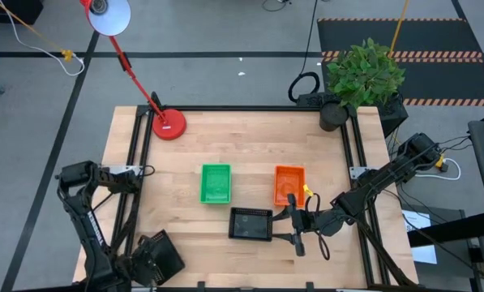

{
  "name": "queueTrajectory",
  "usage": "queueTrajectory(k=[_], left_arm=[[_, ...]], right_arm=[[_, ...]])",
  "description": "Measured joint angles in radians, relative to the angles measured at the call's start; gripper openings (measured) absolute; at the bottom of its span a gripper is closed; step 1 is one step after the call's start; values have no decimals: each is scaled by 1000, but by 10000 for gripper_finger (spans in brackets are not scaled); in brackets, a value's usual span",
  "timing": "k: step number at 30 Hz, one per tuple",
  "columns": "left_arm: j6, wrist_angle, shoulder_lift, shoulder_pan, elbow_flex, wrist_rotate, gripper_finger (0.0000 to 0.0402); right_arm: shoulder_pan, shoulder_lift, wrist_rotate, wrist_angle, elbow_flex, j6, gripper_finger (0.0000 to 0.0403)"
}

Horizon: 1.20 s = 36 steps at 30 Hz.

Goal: Stack baskets by color
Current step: Stack the left black bin on top of the right black bin

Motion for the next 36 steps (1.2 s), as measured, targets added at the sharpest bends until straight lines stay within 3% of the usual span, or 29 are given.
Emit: queueTrajectory(k=[5,13,16,24,30,36], left_arm=[[-2,-2,0,9,0,-76,15],[-26,-21,0,94,54,-91,19],[-12,-61,0,144,113,-108,8],[59,-151,-2,282,281,-280,8],[118,-150,-2,401,352,-340,18],[333,-177,-2,528,390,-341,7]], right_arm=[[0,0,0,0,0,0,205],[24,0,8,-1,0,21,205],[40,0,77,-2,0,24,205],[72,1,189,-7,18,88,205],[114,62,280,-70,134,61,205],[126,171,294,-253,325,25,205]])
